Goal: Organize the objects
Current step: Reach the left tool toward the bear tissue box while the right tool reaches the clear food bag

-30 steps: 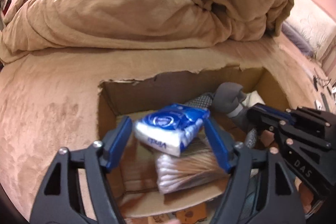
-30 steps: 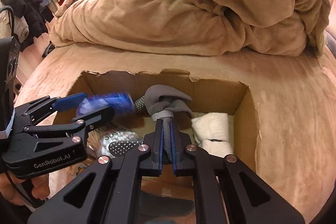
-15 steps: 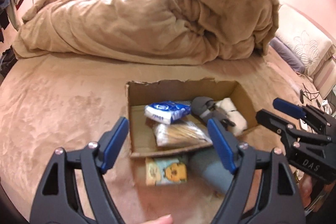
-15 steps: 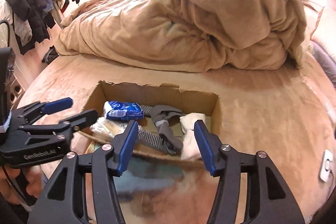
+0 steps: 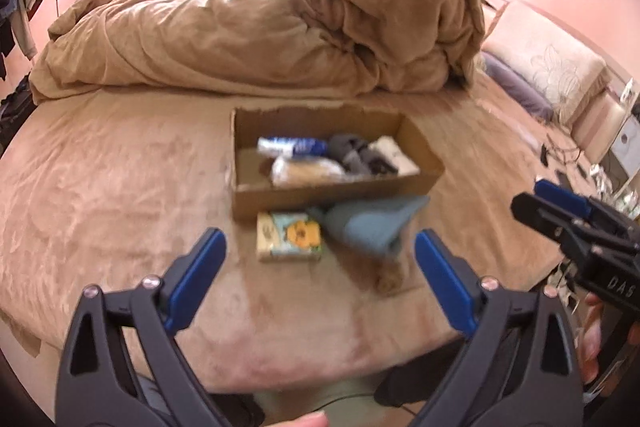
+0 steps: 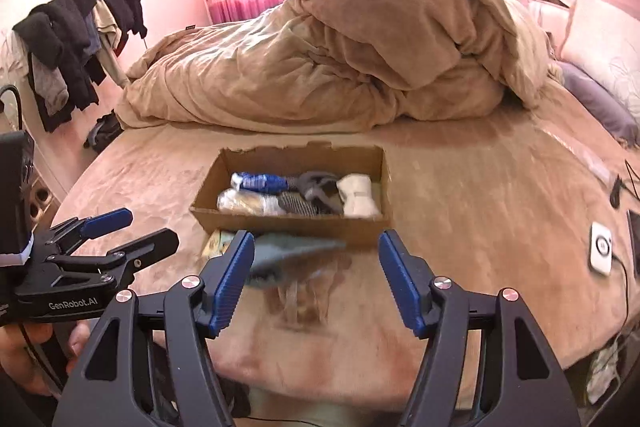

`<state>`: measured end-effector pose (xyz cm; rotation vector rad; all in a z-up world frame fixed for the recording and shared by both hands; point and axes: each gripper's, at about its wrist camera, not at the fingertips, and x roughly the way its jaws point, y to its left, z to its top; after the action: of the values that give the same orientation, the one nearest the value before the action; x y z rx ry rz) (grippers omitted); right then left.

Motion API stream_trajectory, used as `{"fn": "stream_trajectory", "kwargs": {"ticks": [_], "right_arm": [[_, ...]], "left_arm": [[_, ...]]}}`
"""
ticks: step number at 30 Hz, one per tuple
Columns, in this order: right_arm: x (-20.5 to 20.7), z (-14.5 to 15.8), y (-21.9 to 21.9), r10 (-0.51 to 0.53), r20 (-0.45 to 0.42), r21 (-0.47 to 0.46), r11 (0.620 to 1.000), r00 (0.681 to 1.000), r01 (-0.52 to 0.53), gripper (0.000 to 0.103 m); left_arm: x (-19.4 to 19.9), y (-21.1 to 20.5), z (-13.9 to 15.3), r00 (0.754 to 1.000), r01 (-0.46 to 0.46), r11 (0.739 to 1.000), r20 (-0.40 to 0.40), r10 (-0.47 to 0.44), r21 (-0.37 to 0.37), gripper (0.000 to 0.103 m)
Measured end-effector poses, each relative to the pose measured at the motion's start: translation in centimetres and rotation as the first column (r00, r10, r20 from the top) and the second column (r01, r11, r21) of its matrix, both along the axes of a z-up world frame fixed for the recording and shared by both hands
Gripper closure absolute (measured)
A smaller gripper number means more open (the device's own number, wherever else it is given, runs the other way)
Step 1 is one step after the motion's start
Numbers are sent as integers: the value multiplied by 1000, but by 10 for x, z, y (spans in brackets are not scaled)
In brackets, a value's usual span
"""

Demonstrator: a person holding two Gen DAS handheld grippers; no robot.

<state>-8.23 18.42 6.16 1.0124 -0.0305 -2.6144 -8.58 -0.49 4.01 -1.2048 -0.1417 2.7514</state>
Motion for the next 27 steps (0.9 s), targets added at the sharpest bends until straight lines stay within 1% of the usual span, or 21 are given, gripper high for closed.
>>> {"fn": "stream_trajectory", "kwargs": {"ticks": [2,7,11,13,18,22,27], "right_arm": [[6,-9,0,2,12,12,1000,1000,-2,35],[12,-36,-3,32,66,21,999,997,-34,35],[13,-50,-10,52,83,37,998,995,-55,35],[11,-55,-13,63,93,38,997,994,-67,35],[-1,-68,-22,93,111,52,994,989,-99,35],[-14,-83,-29,104,139,55,992,985,-113,35],[-31,-107,-39,119,183,64,989,976,-132,35]], "left_arm": [[6,0,-15,999,0,1000,35,0,8,7],[17,2,-41,997,-11,1000,80,10,3,7],[20,2,-53,995,-15,1000,101,16,-6,7],[21,0,-58,993,-21,1000,114,20,3,7],[8,-10,-69,992,-45,999,121,44,5,7],[-11,-12,-89,990,-35,999,133,37,-17,7],[-36,-6,-101,993,-10,999,114,16,-50,7]]}}
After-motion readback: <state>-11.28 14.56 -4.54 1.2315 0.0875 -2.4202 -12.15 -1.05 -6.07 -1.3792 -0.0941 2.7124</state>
